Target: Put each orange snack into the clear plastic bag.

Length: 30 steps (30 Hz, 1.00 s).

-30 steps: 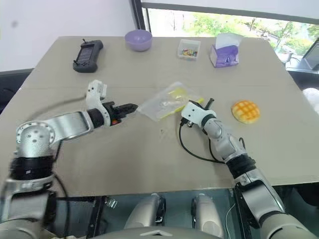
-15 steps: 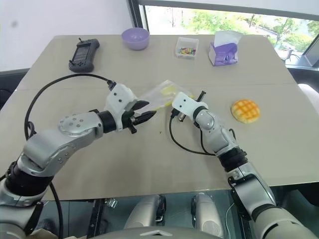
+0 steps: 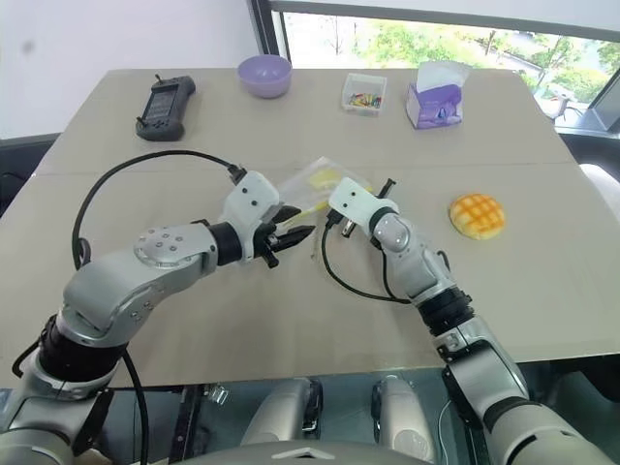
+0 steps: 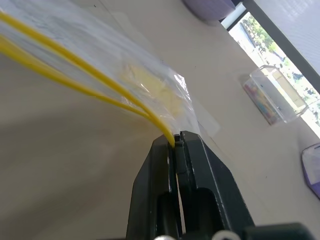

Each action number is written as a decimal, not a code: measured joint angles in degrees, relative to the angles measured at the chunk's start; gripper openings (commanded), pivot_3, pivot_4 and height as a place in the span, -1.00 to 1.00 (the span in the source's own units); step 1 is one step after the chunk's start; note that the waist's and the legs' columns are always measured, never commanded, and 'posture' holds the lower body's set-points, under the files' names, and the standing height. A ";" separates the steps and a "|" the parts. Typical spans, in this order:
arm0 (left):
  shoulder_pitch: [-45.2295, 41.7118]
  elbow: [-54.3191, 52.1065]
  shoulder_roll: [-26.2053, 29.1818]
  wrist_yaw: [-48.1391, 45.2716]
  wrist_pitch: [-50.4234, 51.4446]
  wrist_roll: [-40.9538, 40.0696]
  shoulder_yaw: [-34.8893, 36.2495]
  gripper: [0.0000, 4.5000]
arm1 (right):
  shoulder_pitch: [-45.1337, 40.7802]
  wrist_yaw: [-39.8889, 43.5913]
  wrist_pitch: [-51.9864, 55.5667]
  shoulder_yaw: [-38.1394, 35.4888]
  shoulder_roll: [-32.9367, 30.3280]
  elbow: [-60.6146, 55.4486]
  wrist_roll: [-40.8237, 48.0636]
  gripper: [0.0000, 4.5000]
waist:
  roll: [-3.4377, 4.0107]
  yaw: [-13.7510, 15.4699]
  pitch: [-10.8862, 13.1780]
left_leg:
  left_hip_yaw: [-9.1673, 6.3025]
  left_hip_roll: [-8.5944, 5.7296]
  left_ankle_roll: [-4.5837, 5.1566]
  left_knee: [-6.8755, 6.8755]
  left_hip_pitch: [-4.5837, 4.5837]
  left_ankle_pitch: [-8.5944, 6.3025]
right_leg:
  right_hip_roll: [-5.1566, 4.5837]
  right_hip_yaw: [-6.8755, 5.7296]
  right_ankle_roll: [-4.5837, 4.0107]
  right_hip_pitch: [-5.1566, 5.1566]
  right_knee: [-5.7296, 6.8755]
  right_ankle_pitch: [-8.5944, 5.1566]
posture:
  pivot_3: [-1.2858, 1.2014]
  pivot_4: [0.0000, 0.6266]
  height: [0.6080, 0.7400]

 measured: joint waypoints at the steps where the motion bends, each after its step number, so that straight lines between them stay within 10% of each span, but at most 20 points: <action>1: -0.01 0.03 -0.34 0.06 0.00 1.01 0.00 -0.09 | 0.03 0.10 0.29 0.00 -0.02 -0.55 0.02 -1.00 | 0.00 0.01 0.00 | 0.00 0.00 0.00 0.00 0.00 0.00 | 0.01 0.01 0.00 0.00 0.01 0.00 | 0.03 -0.52 1.00; 22: -2.23 0.16 -4.09 -2.74 3.18 7.13 -0.02 -0.09 | 0.93 0.91 2.49 0.07 -0.07 -3.13 -0.05 -1.00 | 0.00 0.00 0.00 | 0.06 -0.01 0.00 0.04 -0.01 0.00 | 0.03 0.09 0.00 -0.09 0.13 0.00 | 0.03 -0.52 1.00; 27: -2.23 0.15 -4.56 -3.20 3.95 7.69 -0.02 -0.97 | 0.93 0.83 2.52 0.07 -0.05 -3.13 -0.05 -1.00 | -0.01 0.00 0.00 | 0.07 -0.01 0.01 0.09 -0.01 0.00 | 0.06 0.11 0.00 -0.10 0.18 0.00 | 0.03 -0.52 1.00; 30: -2.23 0.15 -4.64 -3.56 3.96 8.06 -0.02 -0.97 | 0.93 0.83 2.52 0.07 -0.05 -3.13 -0.05 -1.00 | -0.01 0.00 -0.01 | 0.07 -0.01 0.01 0.09 -0.01 0.00 | 0.07 0.12 0.00 -0.11 0.20 0.00 | 0.03 -0.52 1.00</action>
